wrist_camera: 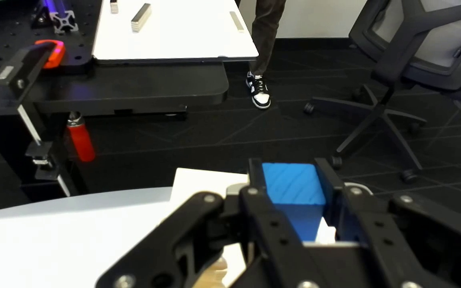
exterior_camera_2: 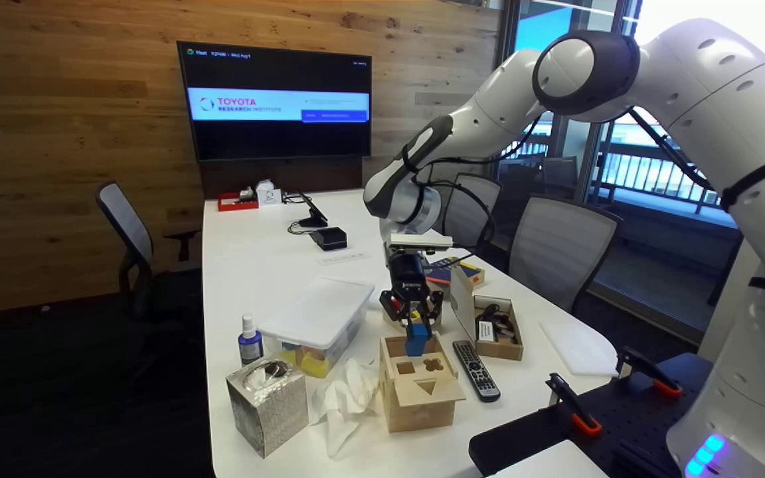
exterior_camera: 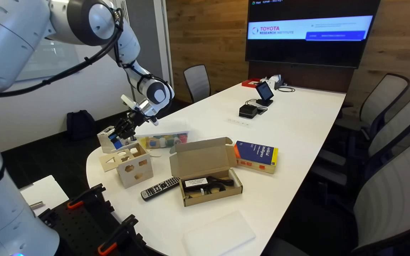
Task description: Put the blue block inside the shape sorter though the square opening
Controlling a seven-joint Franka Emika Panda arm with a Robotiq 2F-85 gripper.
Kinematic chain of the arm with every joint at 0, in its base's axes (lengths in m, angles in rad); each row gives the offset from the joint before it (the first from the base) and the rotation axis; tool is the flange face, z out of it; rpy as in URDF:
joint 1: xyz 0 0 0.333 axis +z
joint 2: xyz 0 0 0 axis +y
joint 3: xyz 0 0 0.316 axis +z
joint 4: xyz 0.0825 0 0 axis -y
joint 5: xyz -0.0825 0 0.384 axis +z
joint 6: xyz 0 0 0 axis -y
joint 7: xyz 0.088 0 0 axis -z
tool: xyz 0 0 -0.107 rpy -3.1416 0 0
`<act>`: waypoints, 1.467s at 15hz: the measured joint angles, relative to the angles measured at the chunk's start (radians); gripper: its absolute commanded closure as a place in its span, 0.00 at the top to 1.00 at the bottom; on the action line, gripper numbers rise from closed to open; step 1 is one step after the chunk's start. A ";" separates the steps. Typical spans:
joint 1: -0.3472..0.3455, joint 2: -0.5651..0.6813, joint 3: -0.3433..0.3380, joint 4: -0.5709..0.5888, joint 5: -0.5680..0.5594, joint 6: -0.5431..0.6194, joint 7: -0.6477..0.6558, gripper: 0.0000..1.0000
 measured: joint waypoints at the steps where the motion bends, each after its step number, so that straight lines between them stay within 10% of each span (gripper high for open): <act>1: 0.000 0.004 0.002 0.001 0.000 0.000 0.000 0.09; 22: 0.001 0.158 0.016 0.167 -0.006 -0.086 0.002 0.09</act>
